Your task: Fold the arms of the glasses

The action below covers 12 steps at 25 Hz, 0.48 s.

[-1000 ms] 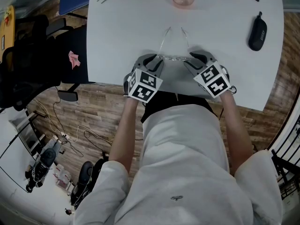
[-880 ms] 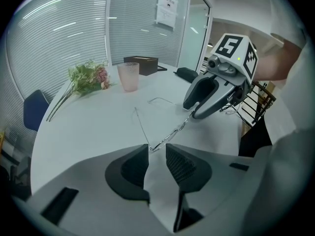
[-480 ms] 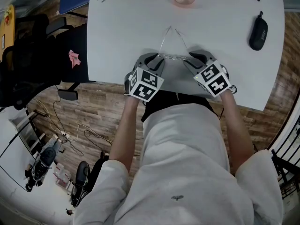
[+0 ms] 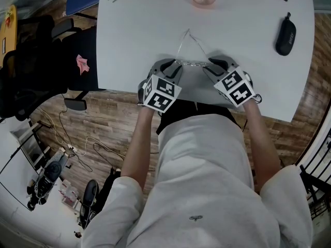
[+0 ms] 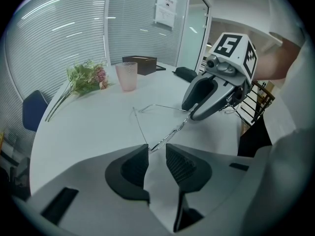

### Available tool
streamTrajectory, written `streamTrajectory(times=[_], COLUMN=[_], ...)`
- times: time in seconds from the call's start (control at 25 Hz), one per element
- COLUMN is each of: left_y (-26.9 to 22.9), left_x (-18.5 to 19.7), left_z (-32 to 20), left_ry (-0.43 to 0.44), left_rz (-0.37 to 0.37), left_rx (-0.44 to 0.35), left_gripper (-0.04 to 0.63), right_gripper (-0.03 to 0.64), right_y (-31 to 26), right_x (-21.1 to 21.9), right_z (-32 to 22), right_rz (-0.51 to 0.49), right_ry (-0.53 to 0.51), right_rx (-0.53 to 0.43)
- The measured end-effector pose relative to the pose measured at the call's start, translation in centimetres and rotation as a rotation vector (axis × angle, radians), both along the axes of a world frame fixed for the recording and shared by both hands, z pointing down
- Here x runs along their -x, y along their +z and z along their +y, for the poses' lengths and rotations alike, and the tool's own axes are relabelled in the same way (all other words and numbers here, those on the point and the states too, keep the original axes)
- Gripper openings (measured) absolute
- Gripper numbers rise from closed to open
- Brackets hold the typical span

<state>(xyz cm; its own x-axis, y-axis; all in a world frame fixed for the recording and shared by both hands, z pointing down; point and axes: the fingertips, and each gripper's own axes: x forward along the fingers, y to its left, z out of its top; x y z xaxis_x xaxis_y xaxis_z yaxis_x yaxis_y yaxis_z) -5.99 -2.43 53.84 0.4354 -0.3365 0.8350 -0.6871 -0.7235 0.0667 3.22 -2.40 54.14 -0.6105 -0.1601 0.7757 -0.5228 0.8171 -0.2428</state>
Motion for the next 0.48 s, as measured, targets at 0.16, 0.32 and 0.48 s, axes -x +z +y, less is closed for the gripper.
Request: streamTrajectory(times=[0.16,0.32,0.48], left_y=[0.07,0.15,0.19], left_x=[0.01,0.0,-0.11], left_z=[0.0,0.07,0.05], left_ry=[0.0,-0.002,-0.004], left_rz=[0.001,0.0,0.004], left_rx=[0.0,0.001,0.002], left_gripper=[0.12,0.12,0.12], right_gripper=[0.137,0.132,0.126], right_y=[0.24,-0.12,0.04], right_x=[0.06,0.43,0.27], right_z=[-0.02,0.16,0.11], right_rz=[-0.002,-0.016,-0.008], right_ry=[0.0,-0.002,-0.004], right_rx=[-0.004,0.007,0.003])
